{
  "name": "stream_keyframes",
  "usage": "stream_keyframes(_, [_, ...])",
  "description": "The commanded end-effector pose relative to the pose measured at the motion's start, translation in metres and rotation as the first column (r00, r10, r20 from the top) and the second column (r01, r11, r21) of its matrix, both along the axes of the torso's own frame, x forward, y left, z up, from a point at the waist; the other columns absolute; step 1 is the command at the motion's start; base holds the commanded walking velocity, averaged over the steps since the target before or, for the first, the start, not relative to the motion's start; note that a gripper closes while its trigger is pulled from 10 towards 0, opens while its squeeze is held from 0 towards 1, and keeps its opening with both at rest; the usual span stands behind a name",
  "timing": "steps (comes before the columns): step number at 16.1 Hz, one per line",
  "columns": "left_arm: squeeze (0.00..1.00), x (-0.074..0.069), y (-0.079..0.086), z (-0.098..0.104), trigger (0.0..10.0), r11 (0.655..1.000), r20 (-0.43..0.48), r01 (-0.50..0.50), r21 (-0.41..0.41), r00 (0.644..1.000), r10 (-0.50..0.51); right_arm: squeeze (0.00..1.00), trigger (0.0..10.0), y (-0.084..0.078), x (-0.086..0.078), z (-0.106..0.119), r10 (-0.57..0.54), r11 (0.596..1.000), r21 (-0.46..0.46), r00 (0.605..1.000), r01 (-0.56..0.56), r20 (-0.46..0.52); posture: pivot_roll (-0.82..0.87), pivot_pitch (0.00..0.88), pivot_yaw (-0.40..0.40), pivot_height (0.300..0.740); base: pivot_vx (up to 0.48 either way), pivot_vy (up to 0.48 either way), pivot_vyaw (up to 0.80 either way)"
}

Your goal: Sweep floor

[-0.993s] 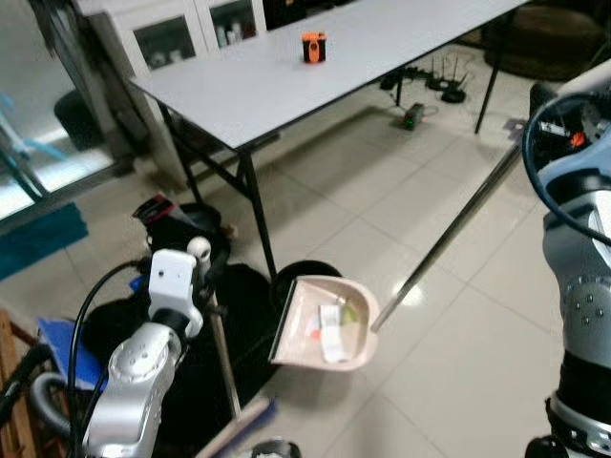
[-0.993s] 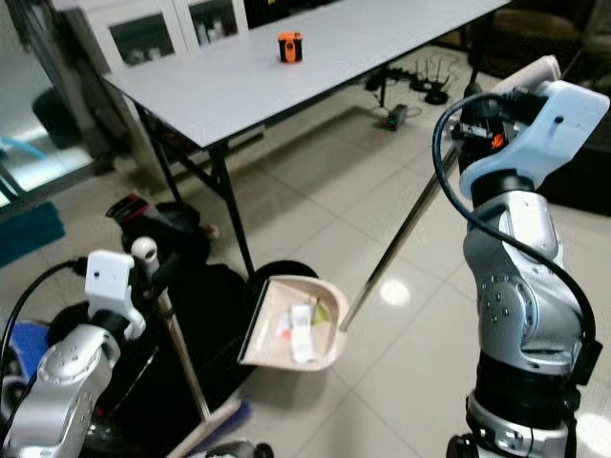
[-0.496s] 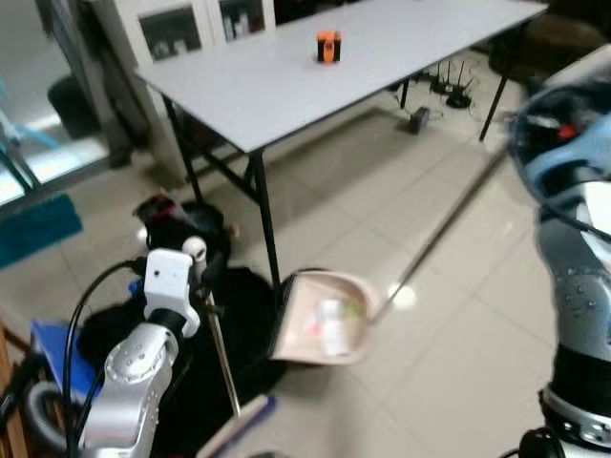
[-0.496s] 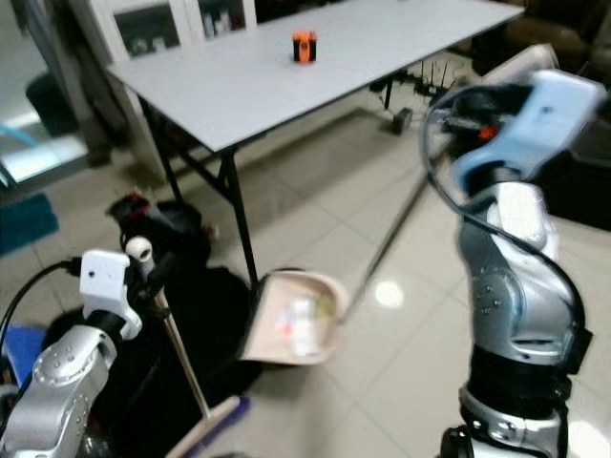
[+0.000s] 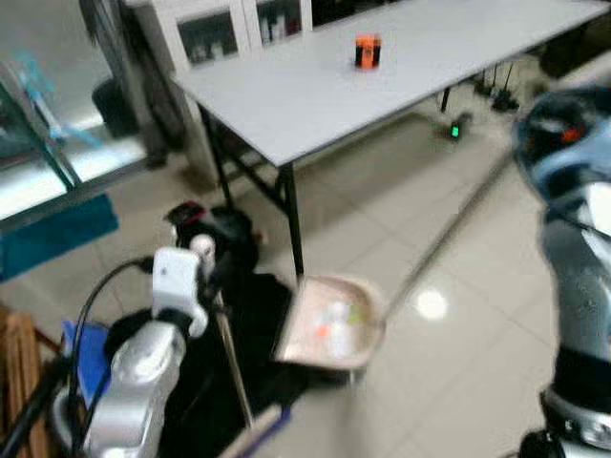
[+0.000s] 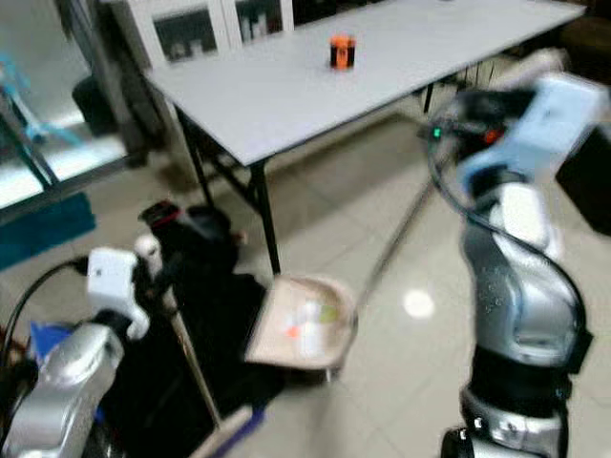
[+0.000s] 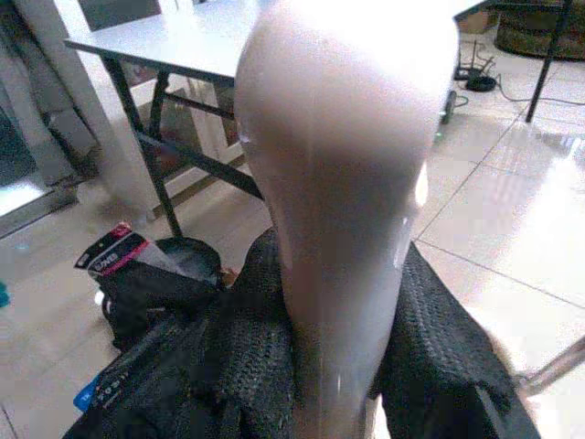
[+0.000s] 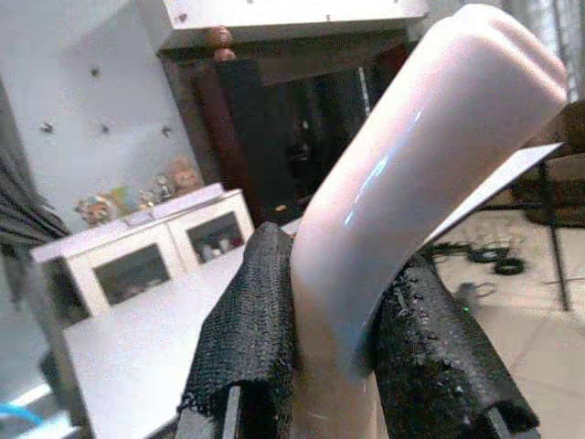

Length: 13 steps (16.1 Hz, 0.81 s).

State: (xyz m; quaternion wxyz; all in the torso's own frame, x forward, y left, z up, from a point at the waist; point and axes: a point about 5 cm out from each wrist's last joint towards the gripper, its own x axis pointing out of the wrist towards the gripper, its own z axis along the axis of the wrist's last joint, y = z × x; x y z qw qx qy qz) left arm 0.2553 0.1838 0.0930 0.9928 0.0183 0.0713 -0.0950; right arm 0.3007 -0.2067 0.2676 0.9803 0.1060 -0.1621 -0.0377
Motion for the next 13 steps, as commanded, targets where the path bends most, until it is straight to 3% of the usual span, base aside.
stream_keyframes(1, [0.00, 0.002, -0.001, 0.012, 10.0, 1.000, 0.050, 0.009, 0.029, 0.999, -0.010, 0.00, 10.0, -0.009, -0.004, 0.008, -0.038, 0.999, -0.001, 0.998, 0.038, 0.045, 0.04, 0.000, 0.095, 0.740, 0.000, 0.000, 0.00])
stream_keyframes(7, [0.00, 0.000, -0.002, 0.013, 10.0, 1.000, 0.037, 0.009, 0.023, 0.999, -0.010, 0.00, 10.0, -0.011, 0.001, 0.014, -0.061, 0.998, -0.025, 0.991, 0.064, 0.123, 0.04, 0.004, 0.097, 0.740, 0.000, 0.000, 0.00])
stream_keyframes(11, [0.00, 0.000, -0.002, 0.013, 10.0, 1.000, 0.032, 0.009, 0.024, 0.999, -0.009, 0.00, 10.0, -0.007, 0.010, 0.015, -0.067, 0.981, -0.168, 0.979, 0.100, 0.195, 0.05, 0.010, 0.096, 0.740, 0.000, 0.000, 0.00])
stream_keyframes(13, [0.00, 0.000, -0.003, 0.014, 10.0, 1.000, 0.032, 0.007, 0.021, 0.999, -0.008, 0.00, 10.0, 0.003, 0.019, 0.014, -0.051, 0.976, -0.194, 0.970, 0.100, 0.239, 0.05, 0.013, 0.096, 0.740, 0.000, 0.000, 0.00])
